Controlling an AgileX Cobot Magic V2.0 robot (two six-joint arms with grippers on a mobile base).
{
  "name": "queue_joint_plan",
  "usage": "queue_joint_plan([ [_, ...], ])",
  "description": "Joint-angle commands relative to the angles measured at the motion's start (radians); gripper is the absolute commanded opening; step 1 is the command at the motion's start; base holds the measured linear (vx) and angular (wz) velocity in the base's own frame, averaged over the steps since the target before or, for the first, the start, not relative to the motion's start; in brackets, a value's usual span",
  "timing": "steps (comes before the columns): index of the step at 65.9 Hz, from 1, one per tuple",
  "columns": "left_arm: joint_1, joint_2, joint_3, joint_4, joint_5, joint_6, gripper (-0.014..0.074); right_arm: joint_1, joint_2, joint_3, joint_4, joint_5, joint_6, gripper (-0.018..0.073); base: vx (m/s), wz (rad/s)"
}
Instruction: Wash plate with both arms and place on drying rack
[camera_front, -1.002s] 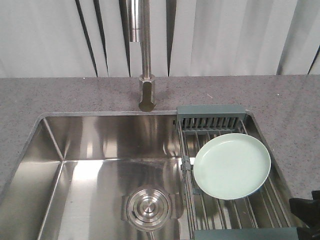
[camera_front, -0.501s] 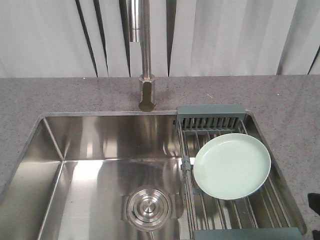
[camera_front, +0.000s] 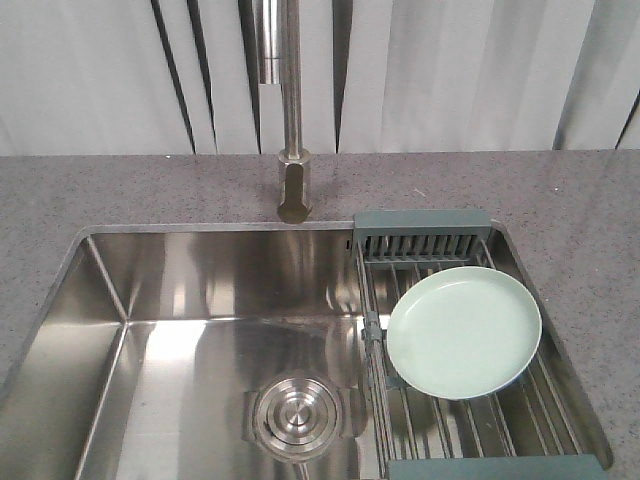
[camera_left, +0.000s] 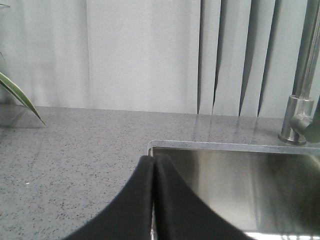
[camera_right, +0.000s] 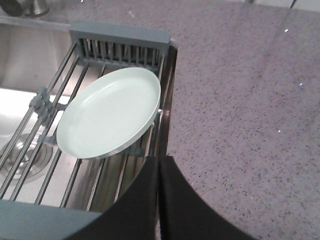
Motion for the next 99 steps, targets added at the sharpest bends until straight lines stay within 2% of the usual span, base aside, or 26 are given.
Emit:
queue_joint_plan([
  [1,-0.003,-0.015,-0.025,-0.001,-0.076,-0.003,-0.0006,-0.024,-0.042,0.064,-0.012,-0.191,-0.012,-0.0008,0.0,0.0],
  [11,-0.003,-0.015,-0.025,-0.001,-0.076,-0.003,-0.0006,-0.024,-0.164,0.268,-0.012,-0.46,-0.012,-0.0008,0.0,0.0],
  [17,-0.003,-0.015,-0.025,-0.001,-0.076,-0.003,-0.0006,-0.025,-0.225,0.369,-0.012,-0.569,-0.012,-0.0008,0.0,0.0],
  [40,-0.003,-0.015,-0.025,-0.001,-0.076,-0.003,-0.0006,-0.05,-0.393,0.599,0.005,-0.76,-0.002,-0.0008,0.0,0.0],
  [77,-0.003,-0.015,-0.025,-0.001,-0.076,-0.003,-0.0006,-0.05,-0.392,0.597,0.003,-0.787,-0.004,-0.0008,0.0,0.0],
  [88,-0.003,-0.015,-0.025,-0.001,-0.076,-0.003,-0.0006,-0.05,-0.392,0.597,-0.012,-0.8,0.045,-0.0008,0.0,0.0],
  [99,-0.003,-0.015,-0.025,-0.001,-0.076,-0.003,-0.0006,-0.05,-0.392,0.597,-0.019,-0.799,0.045,-0.0008,0.0,0.0],
])
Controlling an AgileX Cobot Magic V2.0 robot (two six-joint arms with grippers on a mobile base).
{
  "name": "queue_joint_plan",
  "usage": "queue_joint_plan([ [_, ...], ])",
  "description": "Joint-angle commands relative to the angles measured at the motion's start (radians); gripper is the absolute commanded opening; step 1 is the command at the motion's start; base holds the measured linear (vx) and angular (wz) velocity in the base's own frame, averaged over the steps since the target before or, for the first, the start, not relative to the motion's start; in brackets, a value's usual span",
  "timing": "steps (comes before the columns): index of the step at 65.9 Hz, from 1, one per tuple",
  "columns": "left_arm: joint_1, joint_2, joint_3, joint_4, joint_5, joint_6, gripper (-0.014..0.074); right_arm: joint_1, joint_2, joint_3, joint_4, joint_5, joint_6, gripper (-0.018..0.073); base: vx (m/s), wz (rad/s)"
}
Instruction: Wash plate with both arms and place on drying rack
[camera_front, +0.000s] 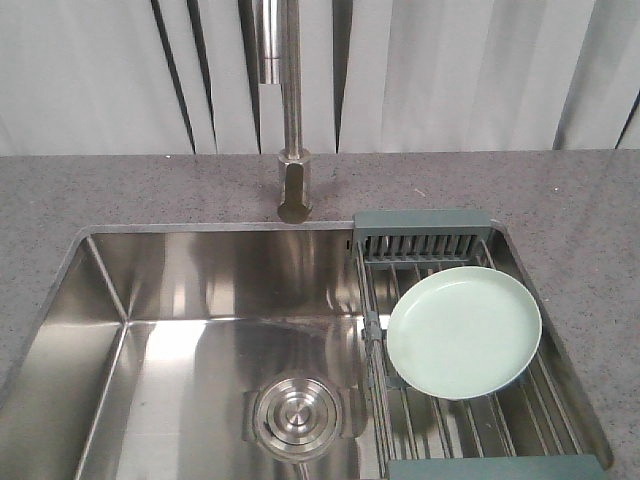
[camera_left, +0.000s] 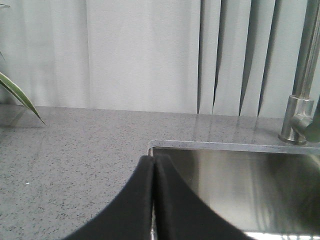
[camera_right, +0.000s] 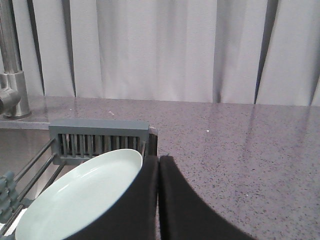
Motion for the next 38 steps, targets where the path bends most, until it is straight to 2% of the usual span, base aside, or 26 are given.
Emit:
queue_joint_plan([
  [1,-0.003,-0.015,-0.025,-0.001,-0.076,-0.003,-0.0006,-0.007,-0.004,0.002,-0.014,-0.08,0.003,-0.0008,0.0,0.0],
  [38,-0.003,-0.015,-0.025,-0.001,-0.076,-0.003,-0.0006,-0.007,-0.004,0.001,-0.014,-0.08,0.003,-0.0008,0.0,0.0],
])
